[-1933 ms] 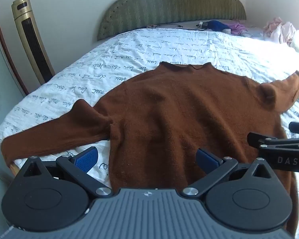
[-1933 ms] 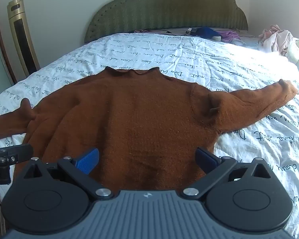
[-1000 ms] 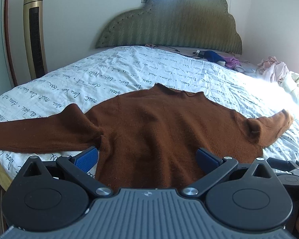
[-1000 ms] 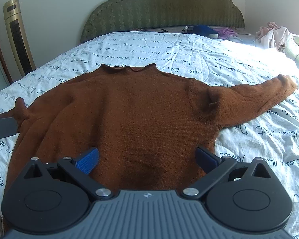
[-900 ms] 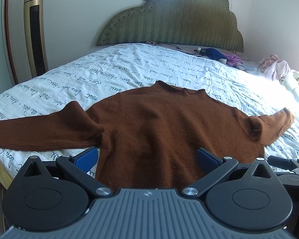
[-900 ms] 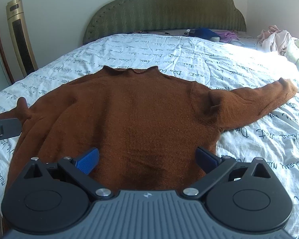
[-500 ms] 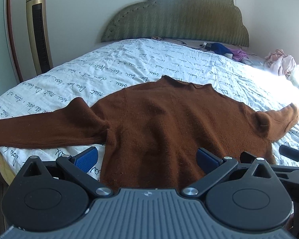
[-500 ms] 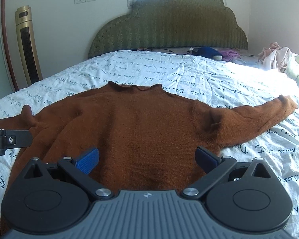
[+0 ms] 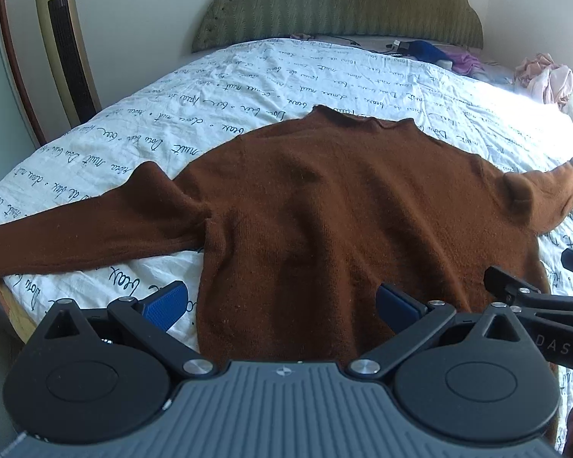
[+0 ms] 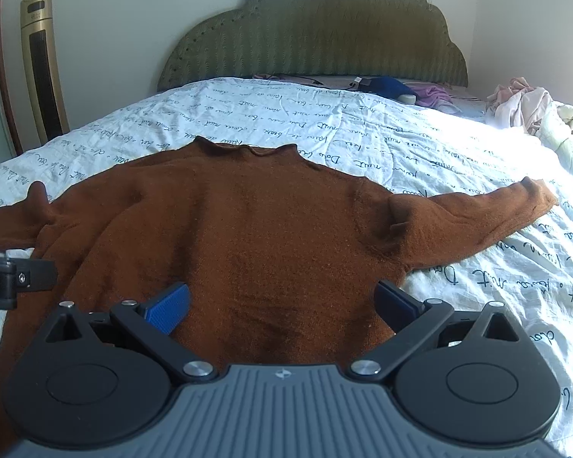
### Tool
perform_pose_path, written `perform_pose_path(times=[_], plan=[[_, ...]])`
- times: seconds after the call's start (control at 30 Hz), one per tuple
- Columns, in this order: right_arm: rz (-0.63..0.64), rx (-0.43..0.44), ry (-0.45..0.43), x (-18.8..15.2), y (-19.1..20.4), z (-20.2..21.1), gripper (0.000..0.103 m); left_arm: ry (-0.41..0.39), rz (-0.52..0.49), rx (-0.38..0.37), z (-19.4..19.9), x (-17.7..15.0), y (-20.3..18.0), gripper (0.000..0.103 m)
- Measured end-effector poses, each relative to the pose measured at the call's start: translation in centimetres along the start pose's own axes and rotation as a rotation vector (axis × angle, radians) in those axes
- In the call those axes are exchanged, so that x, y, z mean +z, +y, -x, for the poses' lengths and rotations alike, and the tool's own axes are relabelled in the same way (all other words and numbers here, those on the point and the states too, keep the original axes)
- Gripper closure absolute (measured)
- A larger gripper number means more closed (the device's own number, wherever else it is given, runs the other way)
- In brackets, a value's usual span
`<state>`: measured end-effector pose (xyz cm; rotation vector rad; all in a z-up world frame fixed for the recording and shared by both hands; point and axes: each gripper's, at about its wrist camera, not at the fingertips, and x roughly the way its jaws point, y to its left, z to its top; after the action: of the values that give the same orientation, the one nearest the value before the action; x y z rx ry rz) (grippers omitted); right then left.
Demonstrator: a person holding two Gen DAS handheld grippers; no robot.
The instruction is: Fold small clothes
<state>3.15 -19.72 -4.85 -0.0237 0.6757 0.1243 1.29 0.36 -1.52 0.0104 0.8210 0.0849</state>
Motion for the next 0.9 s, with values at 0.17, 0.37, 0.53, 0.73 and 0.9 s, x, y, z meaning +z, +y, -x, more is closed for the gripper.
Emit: perform_pose_path(times=[0.17, 0.37, 0.53, 0.73, 0.9], plan=[[0.013, -0.012, -0.002, 0.1, -0.1, 0.1, 0.000, 0.002, -0.001, -0.006, 0.1, -0.1, -0.1, 0.000], [0.003, -0.015, 0.001, 0.2, -0.7, 0.0, 0.000, 0.030, -0.028, -0.002, -0.3, -0.1, -0.9, 0.000], [0.003, -0.004, 0.016, 0.2, -1.0, -0.1, 0.000, 0.042, -0.039, 0.000, -0.5, -0.2, -1.3, 0.000], [0.028, -0.007, 0.035, 0.1, -0.6, -0.2, 0.000, 0.063, 0.004, -0.028, -0.9, -0.1, -0.7, 0.000], [0.034, 0.002, 0.022, 0.0, -0.3, -0.1, 0.000, 0.041, 0.034, -0.039, -0.6, 0.0, -0.2, 0.000]])
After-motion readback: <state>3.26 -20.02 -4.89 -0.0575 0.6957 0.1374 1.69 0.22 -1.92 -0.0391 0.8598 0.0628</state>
